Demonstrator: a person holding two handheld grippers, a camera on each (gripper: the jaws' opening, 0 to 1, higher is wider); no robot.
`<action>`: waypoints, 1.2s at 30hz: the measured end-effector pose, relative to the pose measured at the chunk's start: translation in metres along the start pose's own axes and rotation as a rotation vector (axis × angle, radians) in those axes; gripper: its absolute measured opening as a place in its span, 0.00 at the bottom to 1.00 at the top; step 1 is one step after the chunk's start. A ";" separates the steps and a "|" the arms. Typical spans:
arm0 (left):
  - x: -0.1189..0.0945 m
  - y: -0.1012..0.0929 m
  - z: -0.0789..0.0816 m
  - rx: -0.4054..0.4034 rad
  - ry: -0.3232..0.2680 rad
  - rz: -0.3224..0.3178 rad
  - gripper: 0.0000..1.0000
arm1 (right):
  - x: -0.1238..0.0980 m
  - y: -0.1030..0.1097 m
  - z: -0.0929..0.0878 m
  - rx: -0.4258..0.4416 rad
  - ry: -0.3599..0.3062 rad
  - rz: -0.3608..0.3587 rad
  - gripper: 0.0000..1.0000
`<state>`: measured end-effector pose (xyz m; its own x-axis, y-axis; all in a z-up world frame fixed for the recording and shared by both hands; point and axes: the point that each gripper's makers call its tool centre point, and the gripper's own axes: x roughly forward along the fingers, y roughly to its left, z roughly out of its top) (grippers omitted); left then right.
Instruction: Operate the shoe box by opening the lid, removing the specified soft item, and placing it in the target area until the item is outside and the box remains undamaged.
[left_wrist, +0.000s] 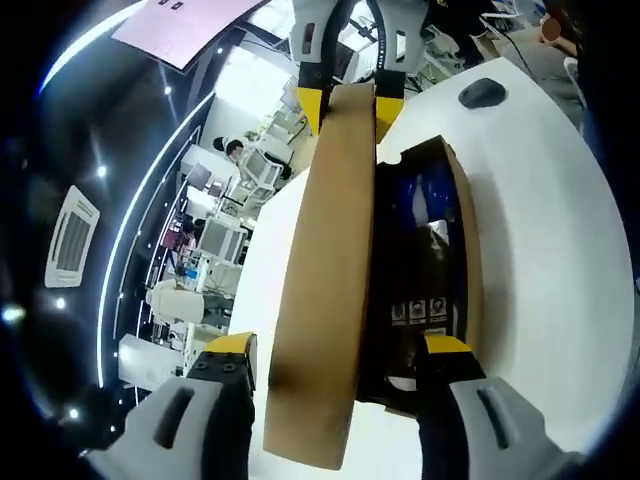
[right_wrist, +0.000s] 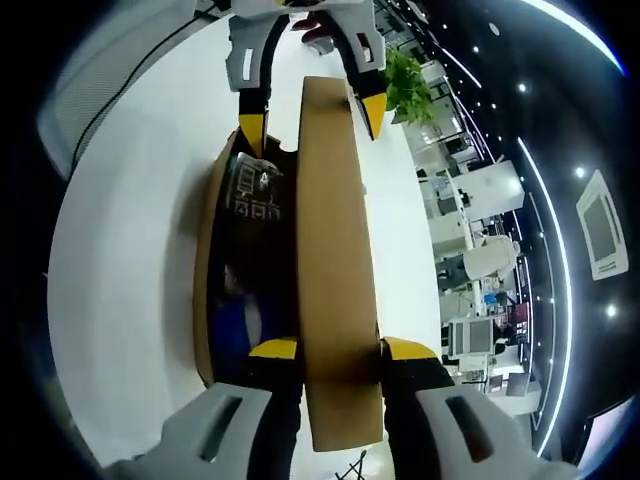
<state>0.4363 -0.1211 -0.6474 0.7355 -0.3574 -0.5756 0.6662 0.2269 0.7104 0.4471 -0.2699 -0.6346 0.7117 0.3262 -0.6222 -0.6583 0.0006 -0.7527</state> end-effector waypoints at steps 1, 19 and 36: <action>0.000 -0.001 0.000 -0.012 -0.006 -0.009 0.70 | 0.000 0.000 0.000 -0.001 0.002 0.001 0.28; -0.033 -0.012 0.027 -0.222 -0.112 -0.094 0.76 | 0.000 0.001 0.001 0.009 0.001 0.027 0.28; -0.074 -0.032 0.061 -0.413 -0.099 -0.143 0.78 | -0.003 0.001 0.000 0.053 -0.073 0.080 0.28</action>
<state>0.3533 -0.1572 -0.6030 0.6308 -0.4915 -0.6005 0.7682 0.5045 0.3941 0.4446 -0.2708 -0.6337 0.6377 0.3955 -0.6610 -0.7258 0.0211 -0.6876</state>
